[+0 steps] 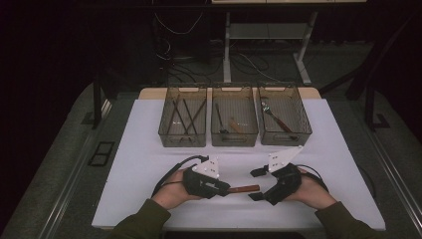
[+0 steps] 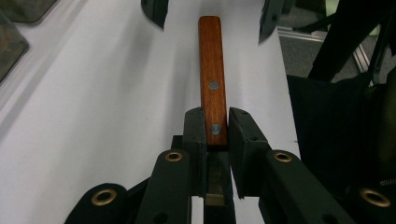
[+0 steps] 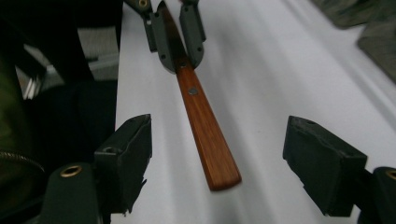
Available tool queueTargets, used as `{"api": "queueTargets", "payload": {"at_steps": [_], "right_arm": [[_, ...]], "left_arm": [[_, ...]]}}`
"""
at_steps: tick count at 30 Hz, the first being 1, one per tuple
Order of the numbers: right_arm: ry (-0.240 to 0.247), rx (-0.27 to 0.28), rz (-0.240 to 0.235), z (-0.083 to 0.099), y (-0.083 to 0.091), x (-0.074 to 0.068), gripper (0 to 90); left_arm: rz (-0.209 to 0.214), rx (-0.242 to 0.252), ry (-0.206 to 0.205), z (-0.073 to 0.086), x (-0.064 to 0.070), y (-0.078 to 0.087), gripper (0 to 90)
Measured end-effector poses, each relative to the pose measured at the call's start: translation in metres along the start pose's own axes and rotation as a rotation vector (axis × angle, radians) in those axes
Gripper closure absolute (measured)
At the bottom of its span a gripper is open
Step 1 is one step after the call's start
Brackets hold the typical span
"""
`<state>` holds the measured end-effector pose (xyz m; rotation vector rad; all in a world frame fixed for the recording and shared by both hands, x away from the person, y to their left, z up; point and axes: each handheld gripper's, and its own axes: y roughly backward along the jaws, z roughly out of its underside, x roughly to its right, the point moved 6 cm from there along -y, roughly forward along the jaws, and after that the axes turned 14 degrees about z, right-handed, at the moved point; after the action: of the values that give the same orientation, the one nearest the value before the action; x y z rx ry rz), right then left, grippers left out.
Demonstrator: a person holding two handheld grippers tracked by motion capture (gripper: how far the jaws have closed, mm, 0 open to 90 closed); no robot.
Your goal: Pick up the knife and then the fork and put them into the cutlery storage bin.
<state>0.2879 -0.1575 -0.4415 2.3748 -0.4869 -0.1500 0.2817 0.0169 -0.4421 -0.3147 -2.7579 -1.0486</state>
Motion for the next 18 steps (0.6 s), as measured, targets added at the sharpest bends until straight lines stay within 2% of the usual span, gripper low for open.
{"api": "queueTargets", "payload": {"at_steps": [2,3,7,14,18], "right_arm": [[0.042,-0.029,-0.018,-0.001,-0.007,-0.003,29.1],[0.058,-0.043,-0.029,-0.001,-0.01,-0.004,33.8],[0.097,-0.09,-0.072,-0.003,-0.021,-0.01,41.3],[0.153,-0.141,-0.106,-0.006,-0.032,-0.017,55.4],[0.16,-0.171,-0.126,-0.005,-0.035,-0.021,66.9]], "left_arm": [[0.001,-0.013,-0.015,-0.001,0.001,-0.002,77.1],[-0.003,-0.025,-0.026,-0.002,0.001,-0.002,77.1],[-0.001,-0.047,-0.043,-0.004,0.003,-0.005,77.1],[0.002,-0.085,-0.073,-0.007,0.006,-0.008,77.1],[0.009,-0.085,-0.077,-0.008,0.008,-0.01,77.1]]}}
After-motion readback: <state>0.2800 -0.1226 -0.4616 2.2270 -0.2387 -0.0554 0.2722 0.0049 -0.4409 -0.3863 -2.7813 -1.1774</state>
